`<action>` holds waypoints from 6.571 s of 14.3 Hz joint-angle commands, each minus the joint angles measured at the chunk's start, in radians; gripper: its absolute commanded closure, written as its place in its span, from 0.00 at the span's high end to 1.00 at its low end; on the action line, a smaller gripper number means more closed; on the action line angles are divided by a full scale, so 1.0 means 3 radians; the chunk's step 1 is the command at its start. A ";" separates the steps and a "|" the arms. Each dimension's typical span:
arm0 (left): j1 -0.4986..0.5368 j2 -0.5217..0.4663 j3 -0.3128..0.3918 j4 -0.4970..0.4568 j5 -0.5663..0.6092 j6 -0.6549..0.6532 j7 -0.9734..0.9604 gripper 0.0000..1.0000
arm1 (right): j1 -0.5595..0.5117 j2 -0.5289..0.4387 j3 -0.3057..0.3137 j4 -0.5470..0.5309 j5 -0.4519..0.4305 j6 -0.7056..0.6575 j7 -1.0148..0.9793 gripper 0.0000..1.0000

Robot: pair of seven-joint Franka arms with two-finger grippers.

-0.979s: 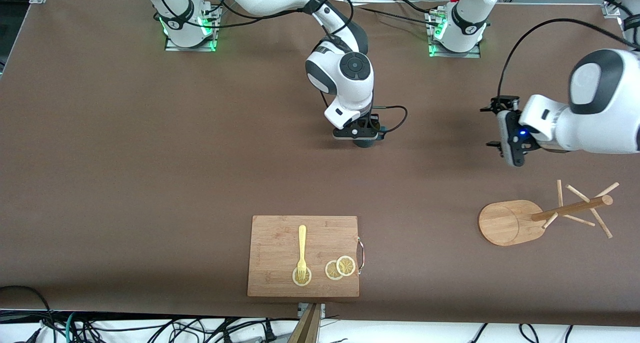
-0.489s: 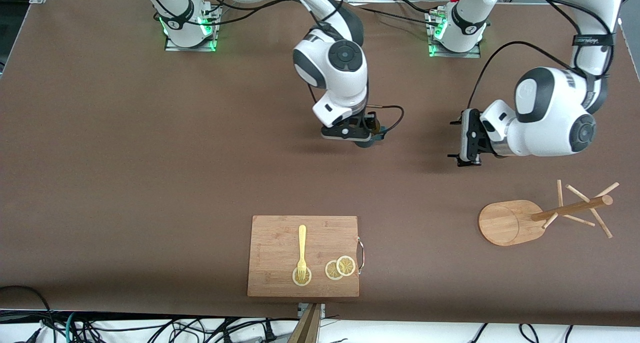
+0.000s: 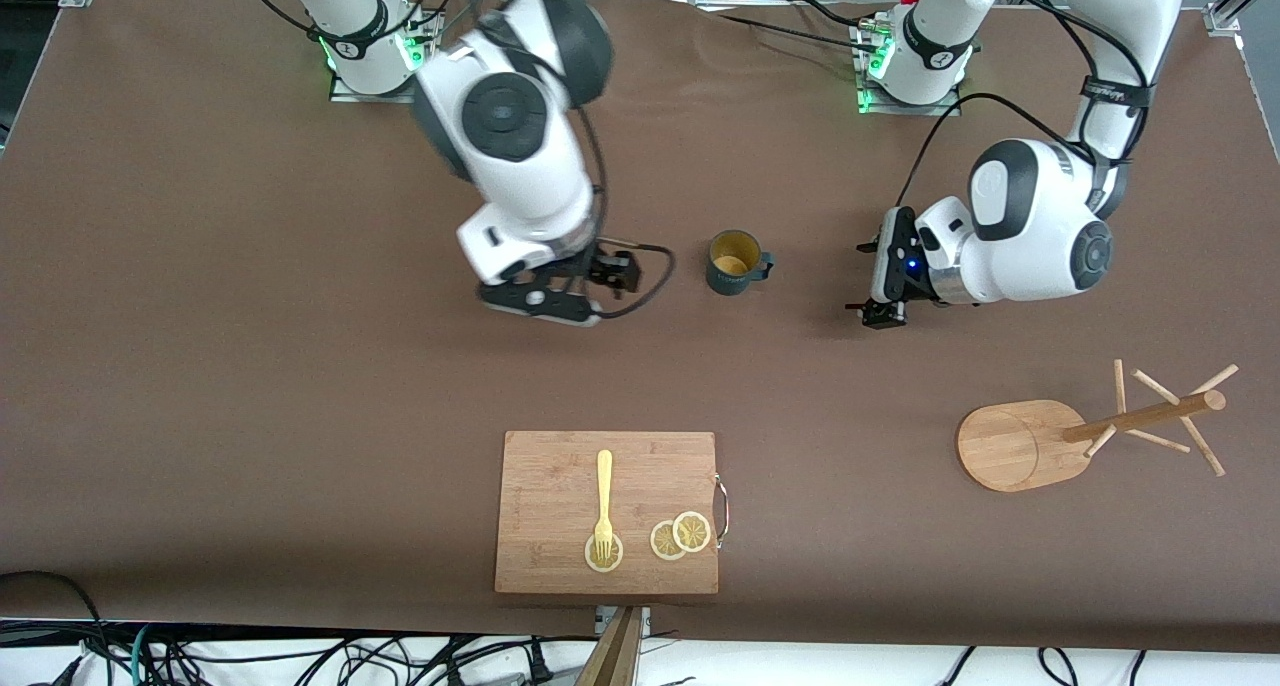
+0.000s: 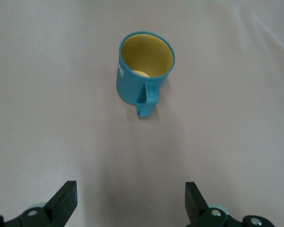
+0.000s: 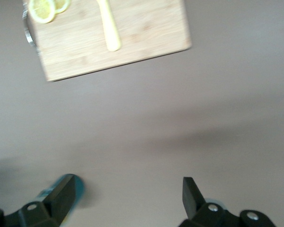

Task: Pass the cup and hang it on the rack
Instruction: 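Withdraw the right gripper while the left gripper lowers over the mug, then grasp the teal mug's rim with the left gripper, then lift the mug with the left gripper and carry it to the rack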

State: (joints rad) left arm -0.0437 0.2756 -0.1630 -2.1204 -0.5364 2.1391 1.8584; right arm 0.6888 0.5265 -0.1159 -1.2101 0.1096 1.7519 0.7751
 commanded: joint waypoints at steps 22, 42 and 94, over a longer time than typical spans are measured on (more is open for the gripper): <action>-0.0309 0.0104 -0.0791 -0.0909 -0.1167 0.2032 0.0274 1.00 | -0.2030 -0.1909 0.0596 -0.1392 -0.0278 -0.0972 -0.2159 1.00; -0.0274 0.0114 -0.1073 -0.1047 -0.1571 0.2391 0.0243 0.45 | -0.2040 -0.1801 0.0560 -0.1208 -0.0396 -0.0890 -0.2400 1.00; 0.1301 0.0855 0.1356 0.1703 -0.2108 -0.2651 -0.4518 0.00 | -0.1994 -0.1694 0.0519 -0.1054 -0.0365 -0.0798 -0.2568 1.00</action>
State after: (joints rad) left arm 0.3169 0.4802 0.2473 -1.6759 -1.1339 1.3756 0.5146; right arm 0.0929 0.0169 0.0348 -1.5346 0.0005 1.5120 0.0202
